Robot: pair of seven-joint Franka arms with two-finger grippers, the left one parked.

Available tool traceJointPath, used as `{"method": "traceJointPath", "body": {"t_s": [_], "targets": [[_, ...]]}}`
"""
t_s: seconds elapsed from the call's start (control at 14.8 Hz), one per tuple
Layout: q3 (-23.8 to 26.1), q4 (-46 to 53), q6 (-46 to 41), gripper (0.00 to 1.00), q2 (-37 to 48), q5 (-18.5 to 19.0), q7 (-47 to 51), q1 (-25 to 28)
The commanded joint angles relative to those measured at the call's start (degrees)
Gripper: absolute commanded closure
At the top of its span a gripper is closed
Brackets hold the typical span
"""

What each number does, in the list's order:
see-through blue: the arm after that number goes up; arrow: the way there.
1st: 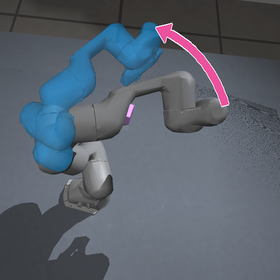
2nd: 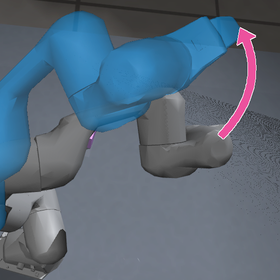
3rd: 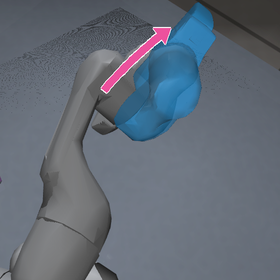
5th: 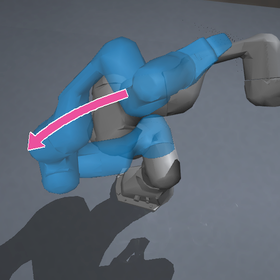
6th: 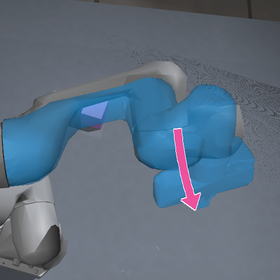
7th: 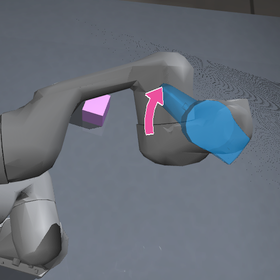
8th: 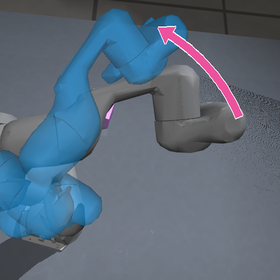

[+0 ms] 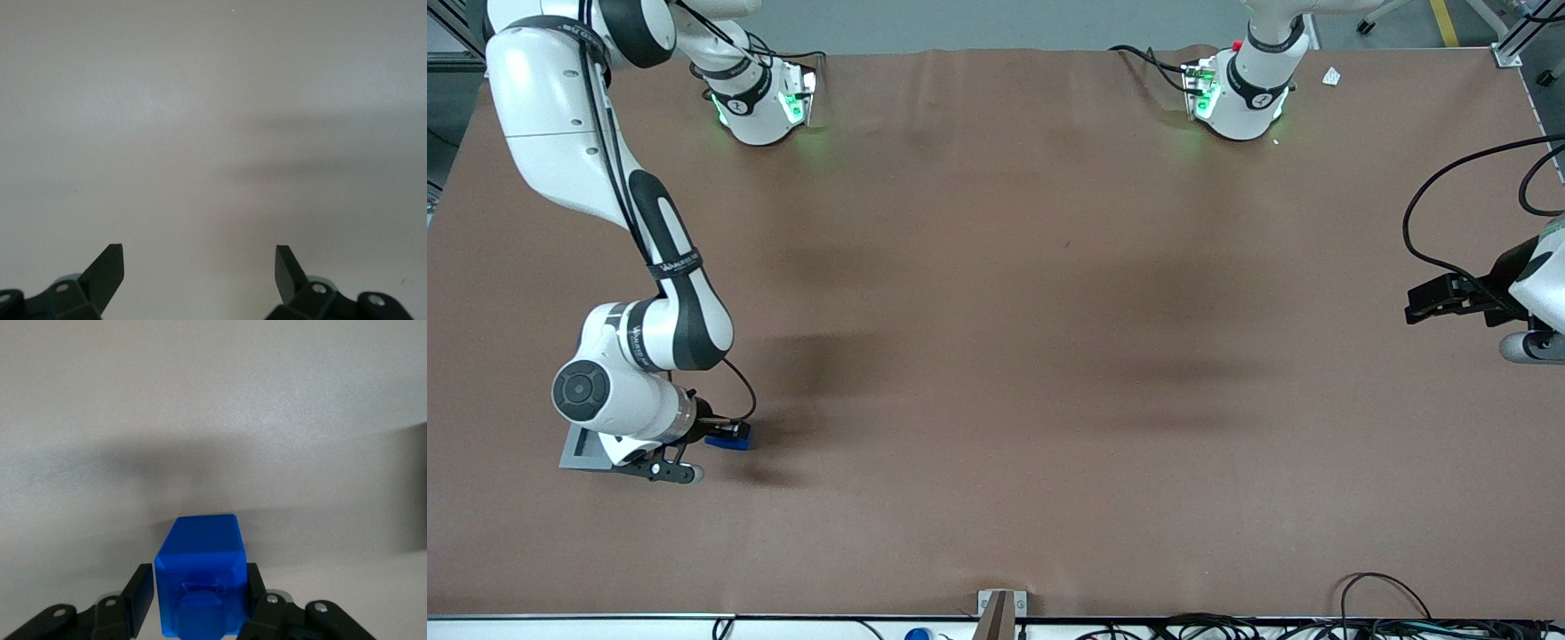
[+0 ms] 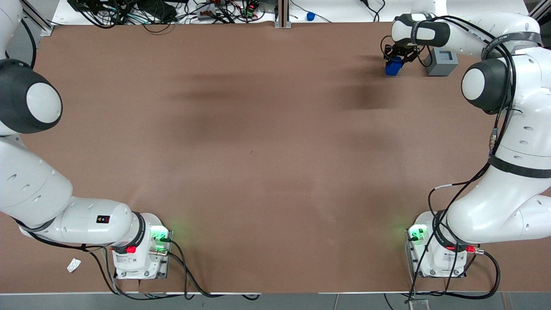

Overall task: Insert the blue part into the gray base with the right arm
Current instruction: 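Close the right gripper on the blue block and lift it, then carry the blue block with the right gripper over the gray base opening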

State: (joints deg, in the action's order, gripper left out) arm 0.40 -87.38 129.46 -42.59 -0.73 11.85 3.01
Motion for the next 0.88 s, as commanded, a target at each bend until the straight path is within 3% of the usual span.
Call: {"method": "traceJointPath", "body": {"t_s": [0.0,0.27,0.54,0.81], "targets": [[0.3,-0.2,0.0,0.61,0.5,0.9,-1.0,-0.1],[0.3,0.6,0.2,0.97,0.6,0.8,-3.9,-0.8],[0.2,6.3,-9.8,0.99,2.9,0.8,-4.6,-4.1],[0.2,9.2,-16.3,1.0,5.9,1.0,-13.9,-10.8]]}}
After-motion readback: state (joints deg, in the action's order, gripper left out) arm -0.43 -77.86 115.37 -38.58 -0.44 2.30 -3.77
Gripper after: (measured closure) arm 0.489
